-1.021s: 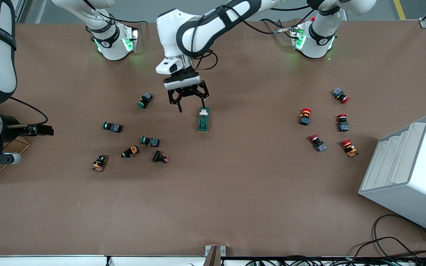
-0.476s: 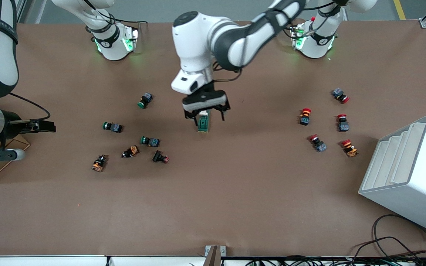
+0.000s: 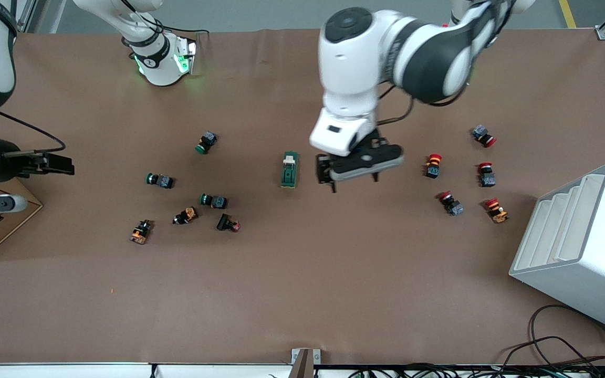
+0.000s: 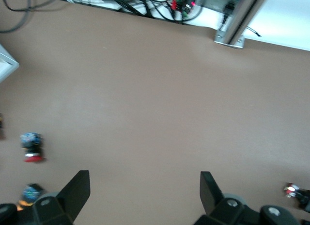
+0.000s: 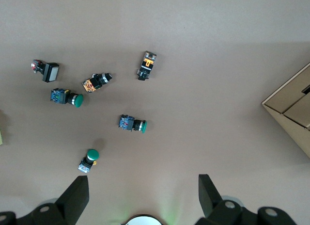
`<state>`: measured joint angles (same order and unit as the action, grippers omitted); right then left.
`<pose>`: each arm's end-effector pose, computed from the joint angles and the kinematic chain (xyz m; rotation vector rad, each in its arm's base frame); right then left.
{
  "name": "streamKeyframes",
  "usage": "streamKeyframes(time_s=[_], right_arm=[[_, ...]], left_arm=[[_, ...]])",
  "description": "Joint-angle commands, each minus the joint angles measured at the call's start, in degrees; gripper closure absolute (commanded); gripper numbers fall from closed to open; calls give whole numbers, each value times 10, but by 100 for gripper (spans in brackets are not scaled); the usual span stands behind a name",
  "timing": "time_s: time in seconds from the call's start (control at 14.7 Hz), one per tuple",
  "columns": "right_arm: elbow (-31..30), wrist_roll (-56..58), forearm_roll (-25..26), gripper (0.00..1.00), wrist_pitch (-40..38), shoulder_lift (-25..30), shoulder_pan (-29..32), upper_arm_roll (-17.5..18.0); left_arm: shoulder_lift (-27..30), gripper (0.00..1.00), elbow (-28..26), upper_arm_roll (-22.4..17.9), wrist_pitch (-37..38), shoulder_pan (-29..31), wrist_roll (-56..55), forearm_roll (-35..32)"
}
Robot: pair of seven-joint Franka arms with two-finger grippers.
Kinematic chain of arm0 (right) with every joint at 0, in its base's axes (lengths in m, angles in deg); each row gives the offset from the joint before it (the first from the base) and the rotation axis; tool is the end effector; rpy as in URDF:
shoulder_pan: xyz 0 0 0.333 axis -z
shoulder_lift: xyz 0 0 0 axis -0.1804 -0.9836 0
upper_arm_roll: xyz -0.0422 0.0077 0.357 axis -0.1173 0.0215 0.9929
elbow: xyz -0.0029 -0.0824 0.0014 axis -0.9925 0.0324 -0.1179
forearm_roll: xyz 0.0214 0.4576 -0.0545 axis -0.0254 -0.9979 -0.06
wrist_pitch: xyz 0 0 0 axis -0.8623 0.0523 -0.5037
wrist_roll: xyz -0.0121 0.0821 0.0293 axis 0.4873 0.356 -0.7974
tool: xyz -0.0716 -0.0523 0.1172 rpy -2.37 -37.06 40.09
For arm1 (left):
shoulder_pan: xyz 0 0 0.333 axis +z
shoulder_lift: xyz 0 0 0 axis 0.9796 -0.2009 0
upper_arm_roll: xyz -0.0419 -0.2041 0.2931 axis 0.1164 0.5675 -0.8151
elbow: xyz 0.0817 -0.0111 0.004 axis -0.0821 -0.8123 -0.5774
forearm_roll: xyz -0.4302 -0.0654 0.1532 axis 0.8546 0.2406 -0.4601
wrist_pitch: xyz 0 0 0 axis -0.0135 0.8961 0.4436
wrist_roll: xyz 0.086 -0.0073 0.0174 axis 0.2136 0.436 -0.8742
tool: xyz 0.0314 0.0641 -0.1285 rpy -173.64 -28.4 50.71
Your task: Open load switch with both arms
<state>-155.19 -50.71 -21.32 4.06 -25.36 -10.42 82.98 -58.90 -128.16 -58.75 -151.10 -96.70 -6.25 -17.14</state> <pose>0.6967 0.0086 0.5819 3.0931 0.1039 -0.3468 0.6319 -0.4604 0.5305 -3.0069 -0.3494 -0.4861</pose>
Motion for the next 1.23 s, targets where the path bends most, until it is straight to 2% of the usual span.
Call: streamKeyframes(time_s=[0.0, 0.27, 0.61, 0.75, 0.95, 1.16], right_arm=[[-53, 4, -5, 0, 17, 50, 3, -1], [-150, 4, -5, 0, 54, 135, 5, -1], [-210, 6, -5, 0, 58, 206, 5, -2], [-228, 19, -5, 0, 63, 231, 5, -4], [-230, 27, -5, 0, 62, 244, 5, -7], [-226, 27, -5, 0, 63, 261, 5, -14]], left_arm=[[36, 0, -10, 6, 20, 54, 74, 35], [70, 0, -13, -5, 29, 96, 156, 79], [140, 0, -27, -125, 78, 103, 344, 197], [165, 0, -36, -150, 97, 140, 421, 252], [216, 0, -75, -192, 125, 162, 502, 270], [239, 0, -76, -227, 168, 168, 574, 271]])
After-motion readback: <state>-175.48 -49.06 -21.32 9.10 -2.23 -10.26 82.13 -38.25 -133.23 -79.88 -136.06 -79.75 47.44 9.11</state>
